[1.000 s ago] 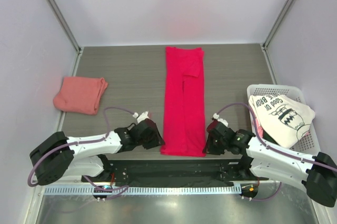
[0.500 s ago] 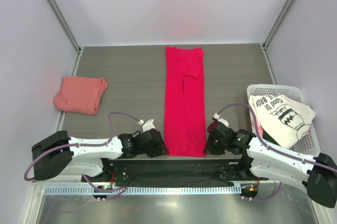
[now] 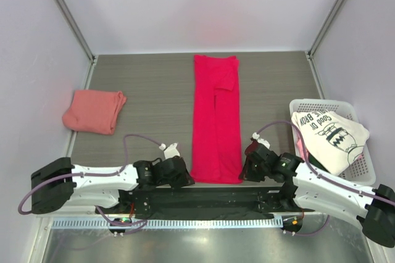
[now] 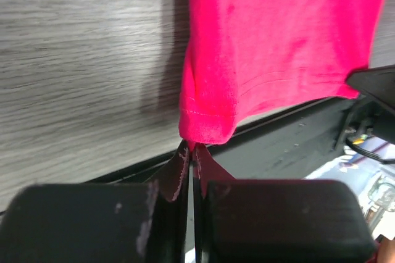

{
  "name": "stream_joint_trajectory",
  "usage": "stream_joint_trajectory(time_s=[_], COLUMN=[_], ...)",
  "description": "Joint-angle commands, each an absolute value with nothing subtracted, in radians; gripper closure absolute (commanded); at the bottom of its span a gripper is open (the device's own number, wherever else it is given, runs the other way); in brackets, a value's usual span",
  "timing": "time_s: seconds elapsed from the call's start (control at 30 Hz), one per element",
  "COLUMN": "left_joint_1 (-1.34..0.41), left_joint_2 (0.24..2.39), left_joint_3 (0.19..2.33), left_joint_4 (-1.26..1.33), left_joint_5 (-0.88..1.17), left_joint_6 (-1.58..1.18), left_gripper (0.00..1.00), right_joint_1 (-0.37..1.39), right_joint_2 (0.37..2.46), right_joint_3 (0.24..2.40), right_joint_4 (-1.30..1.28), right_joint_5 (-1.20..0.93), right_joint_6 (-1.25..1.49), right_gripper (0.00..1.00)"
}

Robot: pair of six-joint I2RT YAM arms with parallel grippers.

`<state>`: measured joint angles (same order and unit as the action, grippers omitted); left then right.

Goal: Fold and stack the t-shirts
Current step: Fold the tshirt

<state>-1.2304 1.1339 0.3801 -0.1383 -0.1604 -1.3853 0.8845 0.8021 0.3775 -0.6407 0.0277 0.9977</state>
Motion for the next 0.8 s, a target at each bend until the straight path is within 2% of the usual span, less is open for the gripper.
stream_joint_trajectory(time_s=[0.0, 0.07, 0.13, 0.17, 0.2, 0.27, 0.37, 0.47, 0.63, 0.77], left_joint_1=[-1.235, -1.235, -1.233, -1.233, -1.233, -1.233, -1.232, -1.232, -1.210, -1.189], left_joint_2=[1.066, 1.020, 0.985, 0.974, 0.966, 0.943, 0.920, 0.923, 1.024, 1.121], left_joint_3=[0.408, 0.449, 0.475, 0.494, 0.495, 0.486, 0.471, 0.459, 0.483, 0.506], left_joint_4=[-0.189, -0.250, -0.337, -0.363, -0.403, -0.431, -0.437, -0.420, -0.353, -0.298], left_joint_5=[-0.218, -0.254, -0.281, -0.302, -0.308, -0.327, -0.324, -0.333, -0.316, -0.291], left_joint_6=[-1.388, -1.371, -1.365, -1.361, -1.361, -1.367, -1.374, -1.374, -1.338, -1.307], left_gripper=[1.00, 1.00, 0.93, 0.88, 0.74, 0.60, 0.54, 0.41, 0.39, 0.43], right_joint_1=[0.891, 0.891, 0.891, 0.891, 0.891, 0.891, 0.891, 0.891, 0.891, 0.891], right_joint_2=[0.773, 0.781, 0.791, 0.796, 0.810, 0.818, 0.819, 0.813, 0.818, 0.821], right_joint_3=[0.451, 0.485, 0.508, 0.511, 0.514, 0.514, 0.506, 0.502, 0.495, 0.488], right_joint_4=[-0.680, -0.690, -0.696, -0.696, -0.696, -0.695, -0.695, -0.693, -0.693, -0.686], right_joint_5=[0.072, 0.087, 0.097, 0.097, 0.095, 0.097, 0.101, 0.100, 0.101, 0.092], right_joint_6=[0.997, 0.991, 0.986, 0.983, 0.980, 0.977, 0.977, 0.979, 0.979, 0.980], right_gripper=[0.99, 0.99, 0.99, 0.99, 0.99, 0.99, 0.99, 0.99, 0.99, 0.99])
